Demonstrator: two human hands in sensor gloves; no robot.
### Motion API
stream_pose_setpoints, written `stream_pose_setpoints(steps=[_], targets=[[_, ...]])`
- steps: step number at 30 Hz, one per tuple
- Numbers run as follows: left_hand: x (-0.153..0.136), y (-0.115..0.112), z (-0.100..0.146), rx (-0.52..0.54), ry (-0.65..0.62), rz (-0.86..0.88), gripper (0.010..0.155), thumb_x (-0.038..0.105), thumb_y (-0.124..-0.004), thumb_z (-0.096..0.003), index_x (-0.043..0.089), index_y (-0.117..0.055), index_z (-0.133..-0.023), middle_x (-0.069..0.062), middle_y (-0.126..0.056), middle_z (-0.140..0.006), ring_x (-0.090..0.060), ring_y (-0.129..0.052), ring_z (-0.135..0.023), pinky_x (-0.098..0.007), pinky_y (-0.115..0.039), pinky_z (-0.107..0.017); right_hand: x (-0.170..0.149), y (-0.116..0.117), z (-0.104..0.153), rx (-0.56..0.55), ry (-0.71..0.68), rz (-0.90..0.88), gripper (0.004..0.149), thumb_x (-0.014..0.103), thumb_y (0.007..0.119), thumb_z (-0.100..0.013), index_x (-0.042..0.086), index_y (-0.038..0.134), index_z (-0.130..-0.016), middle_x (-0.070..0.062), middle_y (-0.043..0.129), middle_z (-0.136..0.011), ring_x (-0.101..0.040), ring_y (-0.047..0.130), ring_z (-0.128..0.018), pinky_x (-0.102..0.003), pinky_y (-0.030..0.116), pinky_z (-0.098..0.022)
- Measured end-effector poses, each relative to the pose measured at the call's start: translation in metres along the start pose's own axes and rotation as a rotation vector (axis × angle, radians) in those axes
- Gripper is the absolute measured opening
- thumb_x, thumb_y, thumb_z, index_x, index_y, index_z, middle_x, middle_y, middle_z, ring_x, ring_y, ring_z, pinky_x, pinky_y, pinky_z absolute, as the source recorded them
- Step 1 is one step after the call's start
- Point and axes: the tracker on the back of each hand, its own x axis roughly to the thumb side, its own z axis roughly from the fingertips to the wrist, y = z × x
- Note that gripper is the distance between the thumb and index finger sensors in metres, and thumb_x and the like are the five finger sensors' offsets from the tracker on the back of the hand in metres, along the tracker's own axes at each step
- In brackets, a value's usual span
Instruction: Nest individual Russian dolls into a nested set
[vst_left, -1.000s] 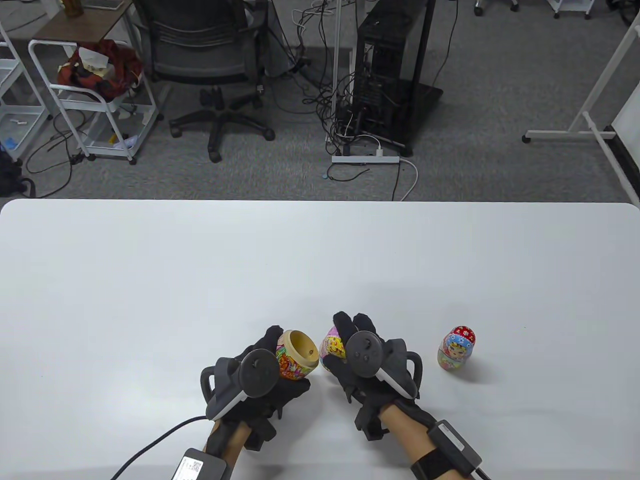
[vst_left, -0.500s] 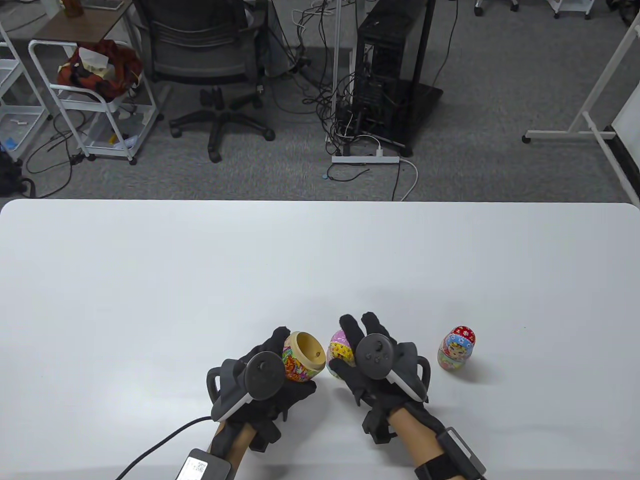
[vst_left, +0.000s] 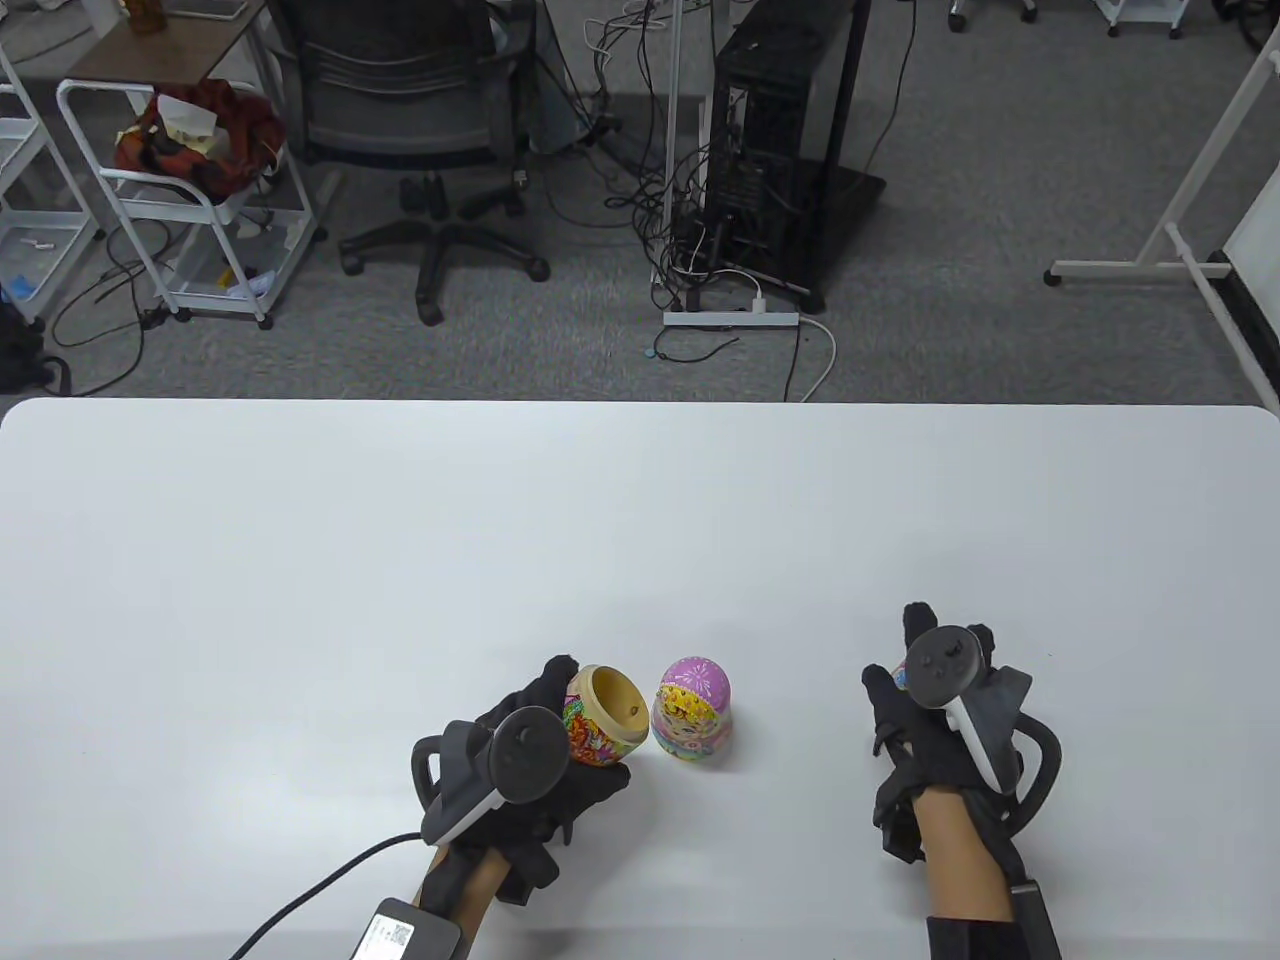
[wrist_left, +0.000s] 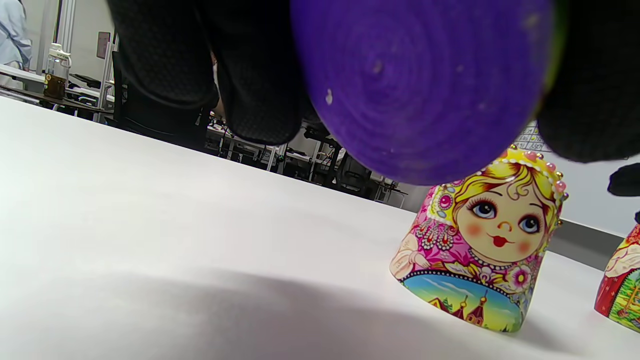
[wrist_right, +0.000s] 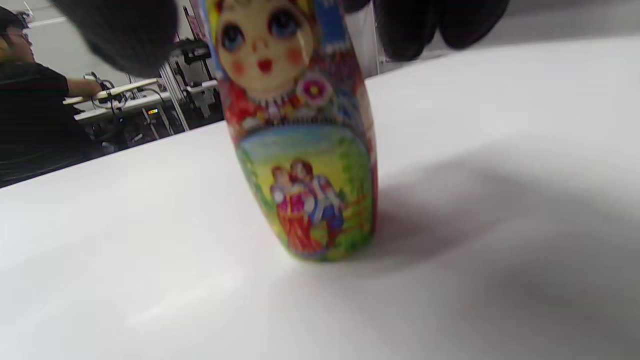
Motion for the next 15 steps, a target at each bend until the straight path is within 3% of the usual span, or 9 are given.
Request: stream_pose_setpoints(steps=[3,9,15], targets=[[0.001,-0.001,0.000,-0.005,-0.003,-0.004,0.114,0.078,-0.088,-0.0286,0.016,-0.033,-0.108,-0.005,-0.072,-0.103,-0.026,-0.089,-0.088,-0.054,-0.075,-0.066,-0.001,0.002,-0.002,-0.010,0.005,-0.034,0.065,0.047,0.075,-0.052,0.045,0.034,-0.102,-0.015,0.045,-0.110,-0.040,0.072,-0.092,-0.055,0.064,-0.066],[0.002,-0.001,0.000,-0.008,-0.011,-0.003,0.114,0.078,-0.088,-0.0285,0.017,-0.033,-0.108,-0.005,-0.072,-0.104,-0.025,-0.089,-0.089,-0.054,-0.075,-0.066,0.004,-0.003,0.003,-0.067,-0.036,-0.060,0.064,0.046,0.075,-0.051,0.043,0.036,-0.102,-0.015,0.050,-0.108,-0.039,0.075,-0.090,-0.053,0.066,-0.066],[0.006,-0.003,0.000,-0.021,-0.036,-0.010,0.114,0.079,-0.088,-0.0278,0.020,-0.033,-0.108,-0.002,-0.072,-0.105,-0.025,-0.088,-0.090,-0.053,-0.075,-0.067,0.026,-0.015,0.020,-0.087,-0.276,-0.422,0.066,0.048,0.074,-0.049,0.041,0.035,-0.102,-0.013,0.051,-0.107,-0.037,0.076,-0.088,-0.053,0.067,-0.065]])
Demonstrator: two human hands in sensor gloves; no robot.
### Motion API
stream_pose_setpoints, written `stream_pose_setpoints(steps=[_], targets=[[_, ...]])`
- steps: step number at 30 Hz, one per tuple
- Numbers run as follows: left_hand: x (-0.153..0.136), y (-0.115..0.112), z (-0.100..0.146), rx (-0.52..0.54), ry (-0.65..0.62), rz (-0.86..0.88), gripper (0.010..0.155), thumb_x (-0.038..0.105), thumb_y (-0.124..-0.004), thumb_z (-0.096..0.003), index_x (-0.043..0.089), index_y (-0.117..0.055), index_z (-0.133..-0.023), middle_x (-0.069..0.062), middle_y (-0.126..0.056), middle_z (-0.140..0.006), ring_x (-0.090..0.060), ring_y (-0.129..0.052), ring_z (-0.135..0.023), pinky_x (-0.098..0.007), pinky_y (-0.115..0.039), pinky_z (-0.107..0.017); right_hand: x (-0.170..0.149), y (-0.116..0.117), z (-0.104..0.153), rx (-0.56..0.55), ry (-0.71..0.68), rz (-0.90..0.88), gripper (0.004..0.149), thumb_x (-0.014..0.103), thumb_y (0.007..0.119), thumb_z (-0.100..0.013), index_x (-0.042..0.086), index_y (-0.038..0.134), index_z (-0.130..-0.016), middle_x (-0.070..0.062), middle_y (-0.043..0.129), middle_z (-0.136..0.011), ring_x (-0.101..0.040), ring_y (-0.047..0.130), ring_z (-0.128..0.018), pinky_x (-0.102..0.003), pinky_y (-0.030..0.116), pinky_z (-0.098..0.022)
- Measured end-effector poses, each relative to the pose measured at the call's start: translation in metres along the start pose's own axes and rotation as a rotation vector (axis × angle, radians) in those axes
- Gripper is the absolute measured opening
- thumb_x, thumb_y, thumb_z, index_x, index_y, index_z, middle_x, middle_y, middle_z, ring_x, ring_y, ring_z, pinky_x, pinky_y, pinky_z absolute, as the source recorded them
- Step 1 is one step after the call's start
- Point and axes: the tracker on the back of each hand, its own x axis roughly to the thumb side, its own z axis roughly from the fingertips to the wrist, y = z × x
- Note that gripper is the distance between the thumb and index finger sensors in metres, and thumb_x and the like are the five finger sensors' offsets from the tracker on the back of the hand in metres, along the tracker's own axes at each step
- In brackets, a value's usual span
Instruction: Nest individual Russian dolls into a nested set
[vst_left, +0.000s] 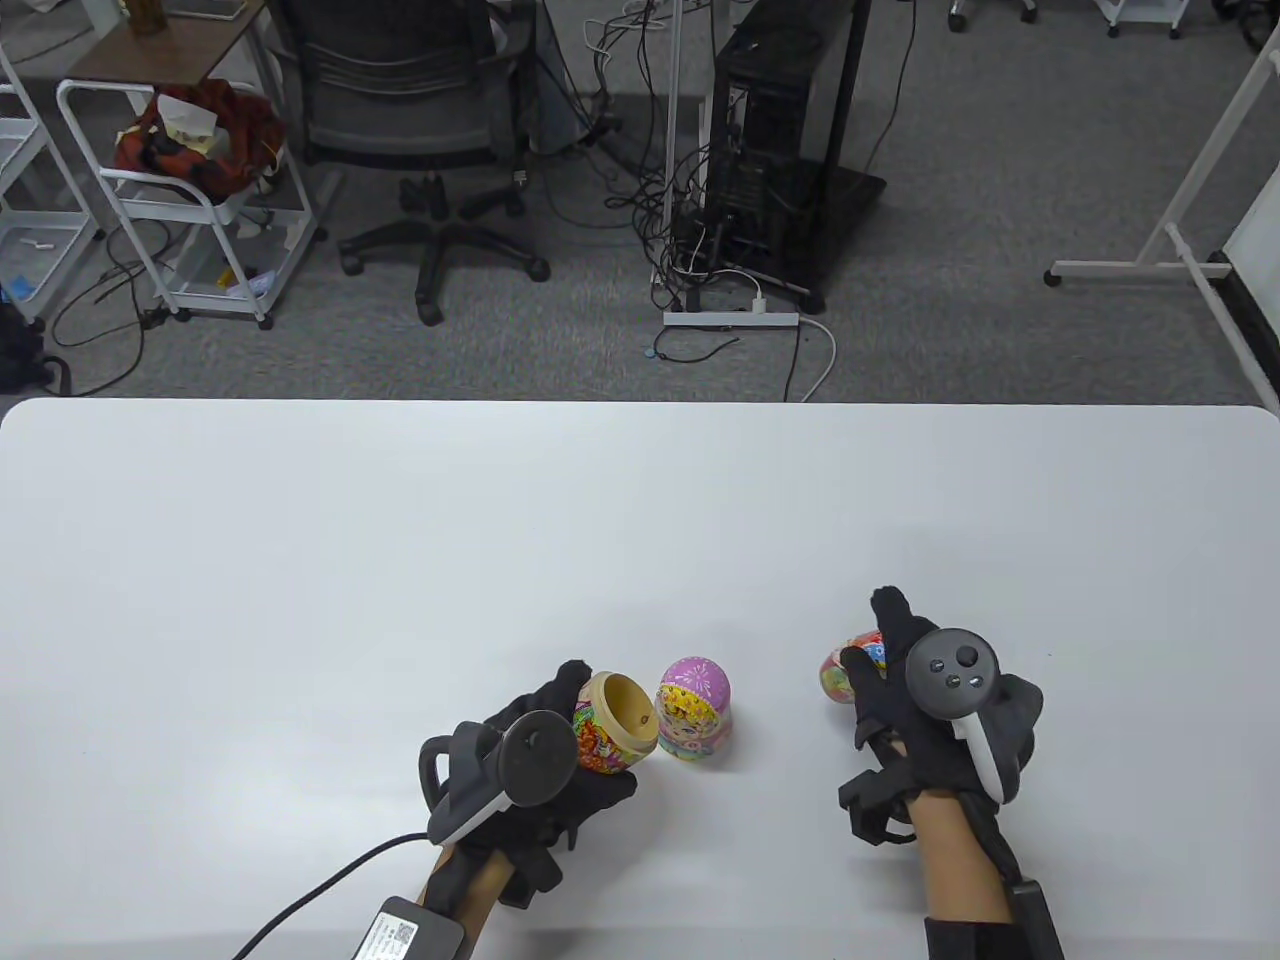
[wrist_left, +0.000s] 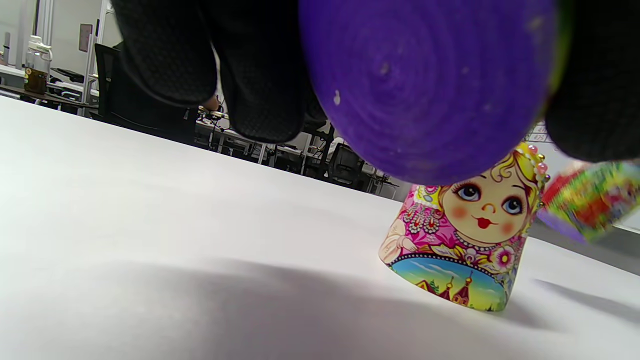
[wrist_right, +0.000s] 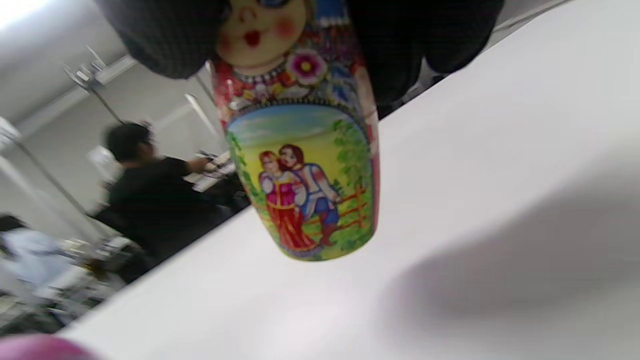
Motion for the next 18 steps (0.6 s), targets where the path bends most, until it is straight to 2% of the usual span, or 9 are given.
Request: stream_pose_setpoints(steps=[4,9,13,18], targets=[[0.004,0.000,0.001,0.000,-0.015,-0.004,0.114,0.079,-0.088,-0.0279,0.020,-0.033,-0.108,-0.002,-0.072,-0.104,-0.024,-0.088,-0.089,-0.053,-0.075,-0.067,0.029,0.006,0.014,-0.020,-0.221,-0.197,0.066,0.049,0.075,-0.048,0.041,0.036,-0.101,-0.011,0.055,-0.106,-0.035,0.080,-0.084,-0.049,0.071,-0.063],[0.008,0.001,0.003,0.017,-0.026,0.001,0.114,0.079,-0.088,-0.0280,0.020,-0.032,-0.108,-0.003,-0.071,-0.104,-0.024,-0.088,-0.089,-0.053,-0.075,-0.067,0.062,0.017,0.035,-0.008,-0.417,-0.266,0.066,0.053,0.075,-0.046,0.040,0.040,-0.100,-0.011,0.061,-0.102,-0.032,0.086,-0.078,-0.046,0.075,-0.060],[0.011,0.003,0.005,0.035,-0.040,0.006,0.114,0.079,-0.088,-0.0280,0.020,-0.032,-0.108,-0.003,-0.071,-0.104,-0.024,-0.088,-0.089,-0.053,-0.075,-0.067,0.077,0.029,0.045,0.054,-0.492,-0.283,0.065,0.054,0.075,-0.045,0.038,0.044,-0.100,-0.011,0.064,-0.100,-0.031,0.089,-0.073,-0.046,0.077,-0.057],[0.013,0.004,0.006,0.045,-0.065,0.003,0.114,0.079,-0.088,-0.0279,0.020,-0.032,-0.108,-0.002,-0.071,-0.104,-0.023,-0.087,-0.089,-0.053,-0.074,-0.067,0.082,0.037,0.052,0.037,-0.514,-0.265,0.064,0.056,0.075,-0.045,0.037,0.047,-0.099,-0.012,0.067,-0.098,-0.030,0.092,-0.069,-0.044,0.080,-0.053]])
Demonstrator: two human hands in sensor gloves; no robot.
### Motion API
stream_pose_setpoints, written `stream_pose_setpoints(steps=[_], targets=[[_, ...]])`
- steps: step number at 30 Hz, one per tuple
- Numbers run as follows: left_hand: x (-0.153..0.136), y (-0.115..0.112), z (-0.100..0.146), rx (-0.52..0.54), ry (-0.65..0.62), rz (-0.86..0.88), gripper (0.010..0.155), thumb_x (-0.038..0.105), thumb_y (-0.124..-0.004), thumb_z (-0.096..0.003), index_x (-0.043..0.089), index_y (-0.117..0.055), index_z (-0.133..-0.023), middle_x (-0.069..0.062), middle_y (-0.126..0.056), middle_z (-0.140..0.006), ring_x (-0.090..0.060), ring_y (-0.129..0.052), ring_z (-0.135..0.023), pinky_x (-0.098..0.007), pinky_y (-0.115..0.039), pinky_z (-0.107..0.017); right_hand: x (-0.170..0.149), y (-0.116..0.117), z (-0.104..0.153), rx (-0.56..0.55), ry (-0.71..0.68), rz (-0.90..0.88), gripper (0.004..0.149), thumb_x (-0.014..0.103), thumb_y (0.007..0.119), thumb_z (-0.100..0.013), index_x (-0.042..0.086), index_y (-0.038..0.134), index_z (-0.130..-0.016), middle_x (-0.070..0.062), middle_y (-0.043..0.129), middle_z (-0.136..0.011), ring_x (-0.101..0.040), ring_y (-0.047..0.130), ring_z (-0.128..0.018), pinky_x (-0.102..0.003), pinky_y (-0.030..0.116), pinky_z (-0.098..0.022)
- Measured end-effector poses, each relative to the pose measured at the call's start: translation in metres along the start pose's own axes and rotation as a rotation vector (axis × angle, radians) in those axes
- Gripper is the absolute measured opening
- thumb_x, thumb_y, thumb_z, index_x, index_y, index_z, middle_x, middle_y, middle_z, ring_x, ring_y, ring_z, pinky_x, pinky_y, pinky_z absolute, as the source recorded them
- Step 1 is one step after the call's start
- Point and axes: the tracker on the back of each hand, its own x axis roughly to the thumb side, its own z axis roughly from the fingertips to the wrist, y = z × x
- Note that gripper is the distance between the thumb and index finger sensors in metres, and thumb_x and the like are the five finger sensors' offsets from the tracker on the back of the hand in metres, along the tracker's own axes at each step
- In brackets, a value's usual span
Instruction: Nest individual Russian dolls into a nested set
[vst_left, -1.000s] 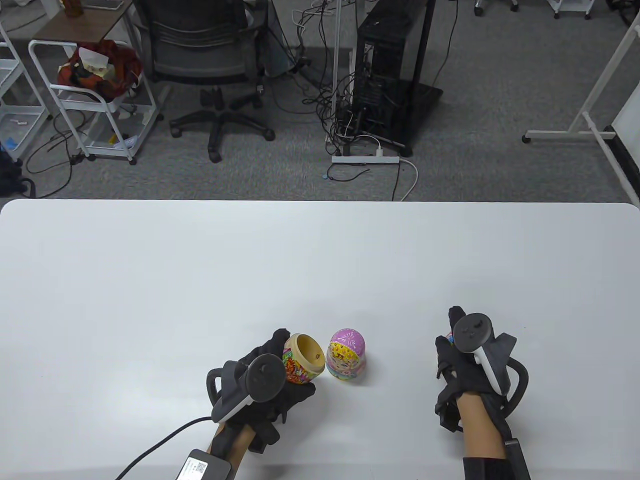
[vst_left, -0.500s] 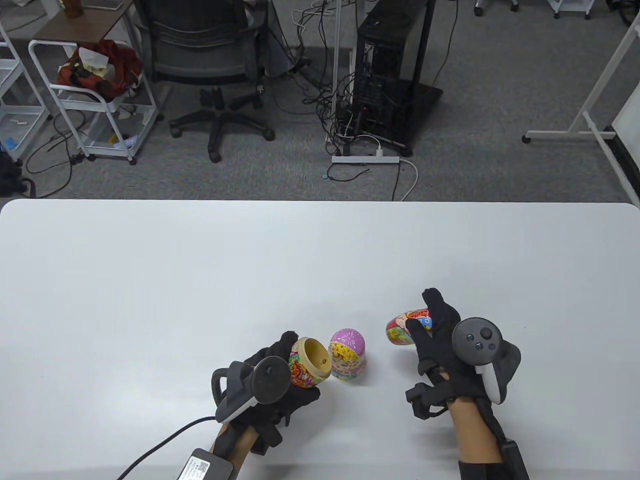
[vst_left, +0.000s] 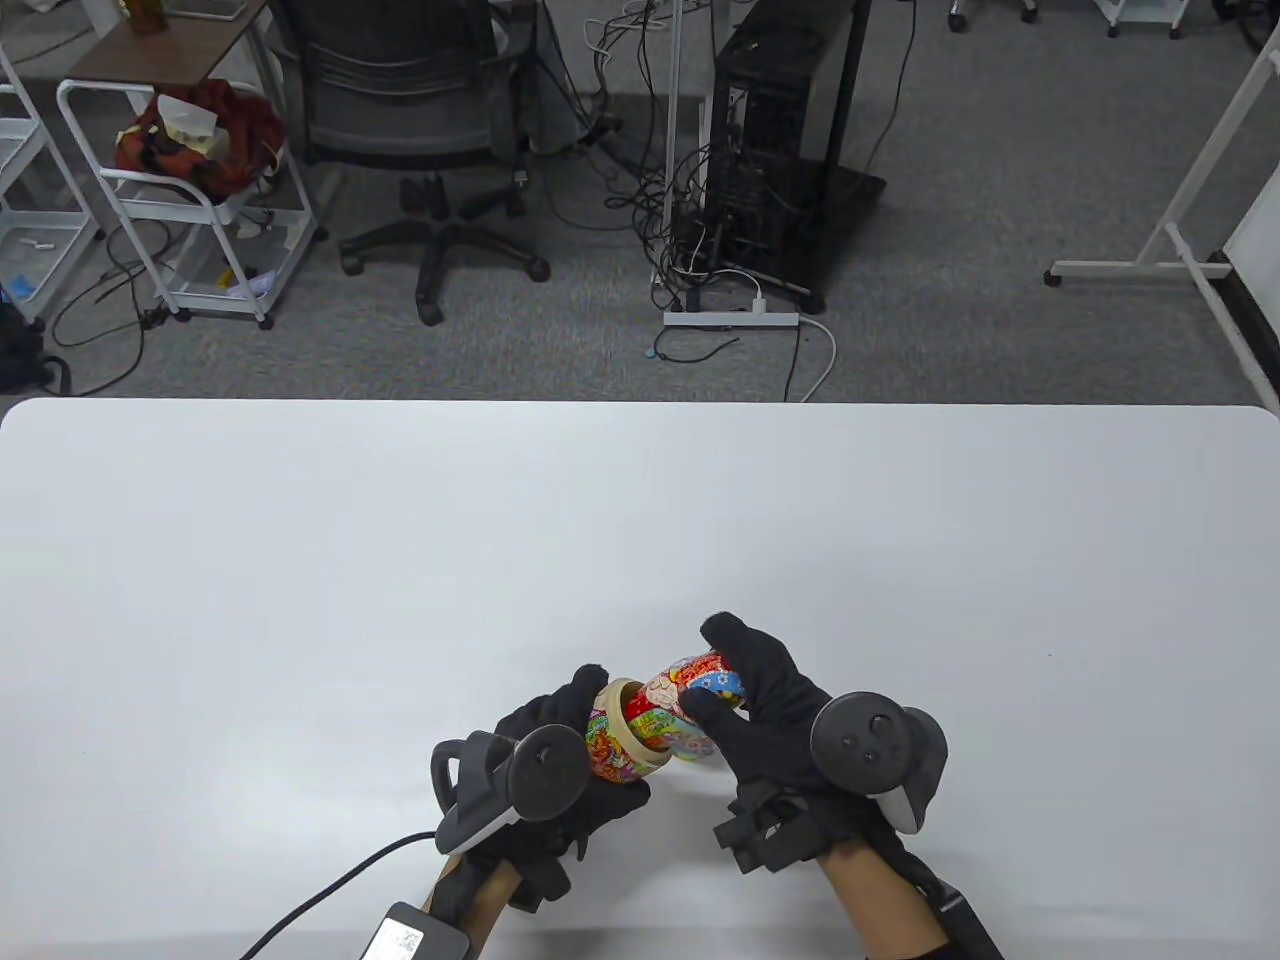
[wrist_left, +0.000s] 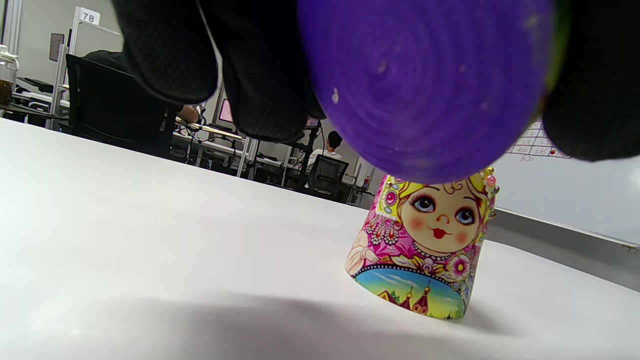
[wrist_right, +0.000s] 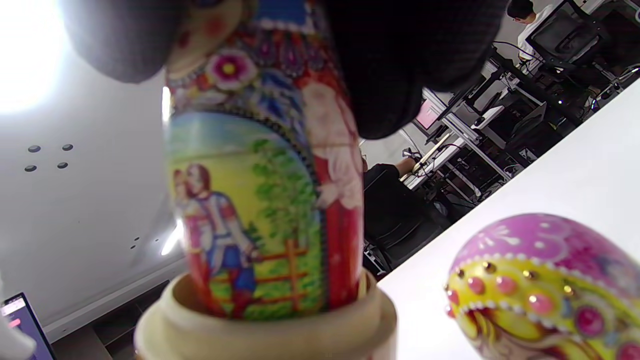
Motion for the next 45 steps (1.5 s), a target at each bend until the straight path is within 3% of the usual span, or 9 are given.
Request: stream_pose_setpoints(steps=[14,27,31,35,39,42,45], targets=[[0.007,0.004,0.003,0.044,-0.040,0.028,0.114,0.079,-0.088,-0.0277,0.020,-0.032,-0.108,-0.002,-0.071,-0.104,-0.023,-0.087,-0.088,-0.053,-0.075,-0.068,0.003,0.023,0.004,0.080,0.006,-0.026,0.056,0.054,0.071,-0.047,0.034,0.057,-0.097,-0.013,0.070,-0.097,-0.031,0.094,-0.067,-0.044,0.082,-0.051],[0.003,0.004,0.003,0.082,-0.033,0.031,0.114,0.078,-0.089,-0.0276,0.021,-0.032,-0.108,-0.002,-0.070,-0.104,-0.022,-0.087,-0.089,-0.053,-0.075,-0.068,-0.001,0.012,0.003,0.029,0.075,-0.016,0.060,0.059,0.067,-0.047,0.024,0.066,-0.095,-0.013,0.086,-0.085,-0.030,0.101,-0.054,-0.045,0.085,-0.040],[-0.003,0.005,0.003,0.084,-0.007,0.062,0.113,0.078,-0.089,-0.0277,0.020,-0.032,-0.108,-0.002,-0.070,-0.104,-0.023,-0.087,-0.088,-0.052,-0.075,-0.067,-0.011,0.004,0.001,-0.019,0.120,-0.012,0.058,0.059,0.065,-0.047,0.025,0.069,-0.093,-0.007,0.090,-0.080,-0.029,0.099,-0.057,-0.046,0.083,-0.045],[-0.011,0.005,0.003,0.085,0.029,0.103,0.114,0.077,-0.089,-0.0280,0.020,-0.032,-0.108,-0.003,-0.070,-0.104,-0.023,-0.087,-0.088,-0.053,-0.075,-0.067,-0.033,0.009,0.001,-0.024,0.200,0.049,0.057,0.058,0.062,-0.049,0.029,0.058,-0.098,-0.007,0.072,-0.097,-0.034,0.084,-0.080,-0.053,0.071,-0.058],[-0.015,0.005,0.003,0.094,0.054,0.115,0.113,0.078,-0.089,-0.0279,0.020,-0.033,-0.108,-0.003,-0.071,-0.104,-0.023,-0.087,-0.088,-0.053,-0.075,-0.067,-0.052,0.029,0.002,0.119,0.276,0.176,0.067,0.061,0.066,-0.047,0.037,0.038,-0.103,-0.014,0.039,-0.111,-0.041,0.056,-0.098,-0.060,0.055,-0.068],[-0.016,0.005,0.003,0.092,0.064,0.111,0.114,0.077,-0.089,-0.0281,0.019,-0.033,-0.108,-0.003,-0.071,-0.104,-0.024,-0.087,-0.088,-0.053,-0.075,-0.067,-0.056,0.046,0.004,0.237,0.270,0.324,0.078,0.065,0.069,-0.045,0.046,0.019,-0.101,-0.015,0.024,-0.113,-0.044,0.047,-0.102,-0.062,0.051,-0.070],[-0.017,0.004,0.003,0.088,0.071,0.109,0.114,0.078,-0.089,-0.0277,0.019,-0.034,-0.108,-0.004,-0.071,-0.103,-0.024,-0.088,-0.087,-0.053,-0.075,-0.067,-0.057,0.059,0.005,0.318,0.267,0.385,0.082,0.066,0.070,-0.044,0.048,0.011,-0.098,-0.015,0.015,-0.113,-0.047,0.047,-0.102,-0.062,0.051,-0.070]])
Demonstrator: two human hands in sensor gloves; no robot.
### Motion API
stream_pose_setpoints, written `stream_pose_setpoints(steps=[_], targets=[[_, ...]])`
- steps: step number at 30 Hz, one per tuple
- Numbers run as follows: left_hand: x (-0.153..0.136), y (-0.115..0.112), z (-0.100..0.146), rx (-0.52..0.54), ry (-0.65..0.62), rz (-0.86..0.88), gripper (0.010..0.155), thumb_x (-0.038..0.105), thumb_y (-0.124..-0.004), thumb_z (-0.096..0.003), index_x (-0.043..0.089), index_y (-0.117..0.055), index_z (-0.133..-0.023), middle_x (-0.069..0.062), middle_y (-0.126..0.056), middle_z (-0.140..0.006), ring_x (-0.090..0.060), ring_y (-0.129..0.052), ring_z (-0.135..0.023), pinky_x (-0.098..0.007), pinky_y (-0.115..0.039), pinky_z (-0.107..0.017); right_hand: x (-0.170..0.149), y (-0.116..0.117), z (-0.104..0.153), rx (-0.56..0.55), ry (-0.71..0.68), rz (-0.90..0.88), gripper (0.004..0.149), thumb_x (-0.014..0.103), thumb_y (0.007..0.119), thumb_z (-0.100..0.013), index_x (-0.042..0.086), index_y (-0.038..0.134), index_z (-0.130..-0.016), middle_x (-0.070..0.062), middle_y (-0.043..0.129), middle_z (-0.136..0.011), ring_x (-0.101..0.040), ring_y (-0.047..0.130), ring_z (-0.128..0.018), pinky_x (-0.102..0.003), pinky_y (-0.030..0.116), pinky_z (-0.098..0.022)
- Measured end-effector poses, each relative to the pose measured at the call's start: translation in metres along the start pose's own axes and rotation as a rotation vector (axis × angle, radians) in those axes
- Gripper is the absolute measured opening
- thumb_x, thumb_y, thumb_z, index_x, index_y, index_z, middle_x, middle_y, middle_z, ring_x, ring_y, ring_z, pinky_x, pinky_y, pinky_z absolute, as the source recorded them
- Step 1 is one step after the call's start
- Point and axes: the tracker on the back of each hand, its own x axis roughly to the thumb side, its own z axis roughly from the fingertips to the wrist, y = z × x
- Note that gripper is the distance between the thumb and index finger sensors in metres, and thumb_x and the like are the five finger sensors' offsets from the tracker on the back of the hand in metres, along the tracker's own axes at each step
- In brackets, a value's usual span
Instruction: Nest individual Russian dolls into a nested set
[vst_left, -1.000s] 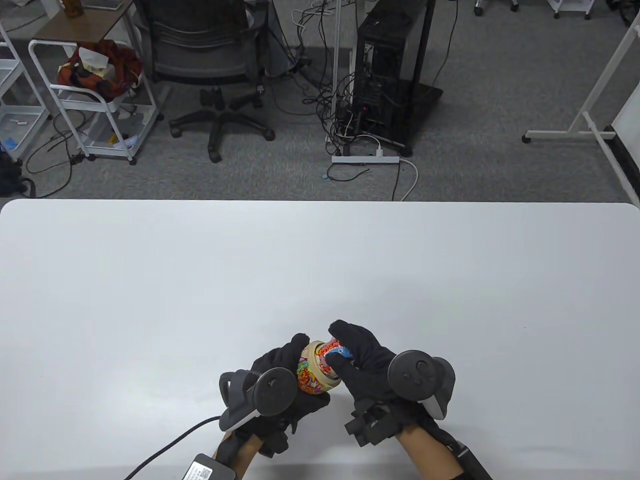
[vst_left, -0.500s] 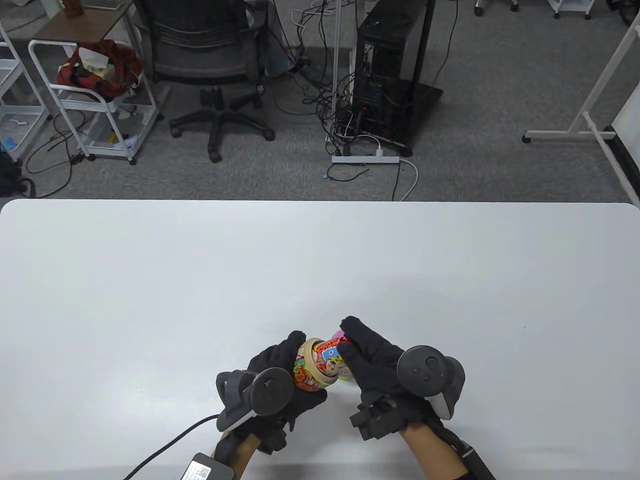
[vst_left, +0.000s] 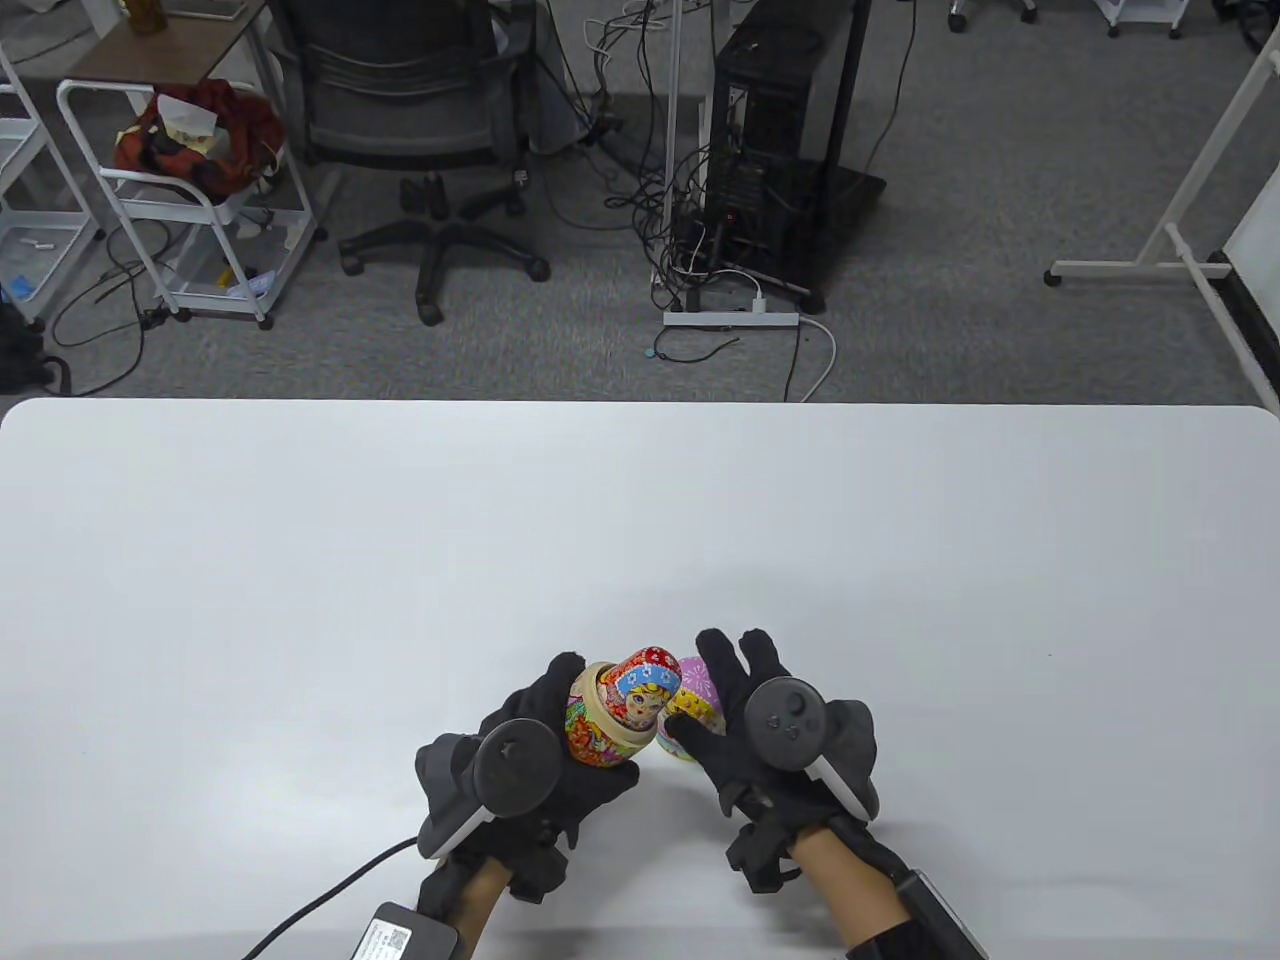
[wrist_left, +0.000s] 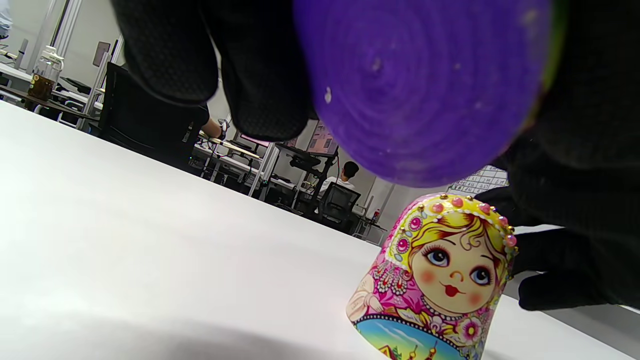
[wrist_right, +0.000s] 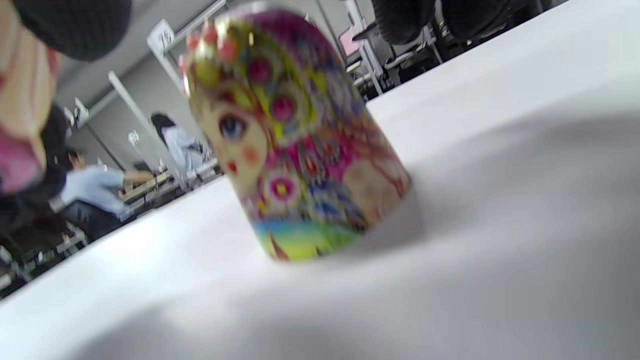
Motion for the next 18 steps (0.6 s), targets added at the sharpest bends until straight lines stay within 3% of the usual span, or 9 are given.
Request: stream_pose_setpoints(steps=[5,11,15,18], targets=[[0.000,0.000,0.000,-0.002,0.005,-0.002,0.114,0.078,-0.089,-0.0276,0.019,-0.034,-0.108,-0.004,-0.071,-0.103,-0.024,-0.088,-0.087,-0.053,-0.075,-0.067,-0.005,0.015,-0.004,0.060,0.062,0.097,0.080,0.063,0.071,-0.046,0.051,0.009,-0.096,-0.016,0.019,-0.112,-0.047,0.054,-0.100,-0.061,0.055,-0.069],[0.000,0.000,0.000,-0.005,0.006,-0.014,0.114,0.078,-0.089,-0.0278,0.019,-0.034,-0.108,-0.004,-0.072,-0.103,-0.024,-0.088,-0.087,-0.053,-0.075,-0.067,-0.002,0.018,-0.007,0.012,0.068,0.074,0.088,0.063,0.075,-0.044,0.043,0.007,-0.096,-0.012,0.025,-0.112,-0.042,0.060,-0.099,-0.059,0.058,-0.070],[0.000,0.000,0.000,-0.008,0.010,-0.013,0.114,0.078,-0.089,-0.0278,0.019,-0.034,-0.108,-0.004,-0.071,-0.103,-0.024,-0.088,-0.087,-0.053,-0.075,-0.067,-0.001,0.015,-0.009,-0.039,0.073,0.040,0.085,0.058,0.079,-0.044,0.040,0.015,-0.097,-0.012,0.038,-0.110,-0.040,0.069,-0.095,-0.056,0.062,-0.069],[-0.001,0.000,0.000,-0.010,0.012,-0.015,0.114,0.077,-0.089,-0.0278,0.019,-0.034,-0.108,-0.004,-0.072,-0.103,-0.024,-0.088,-0.087,-0.053,-0.075,-0.067,-0.006,0.004,-0.008,-0.084,0.082,0.033,0.085,0.063,0.078,-0.042,0.037,0.020,-0.098,-0.012,0.047,-0.108,-0.037,0.078,-0.089,-0.054,0.066,-0.066]])
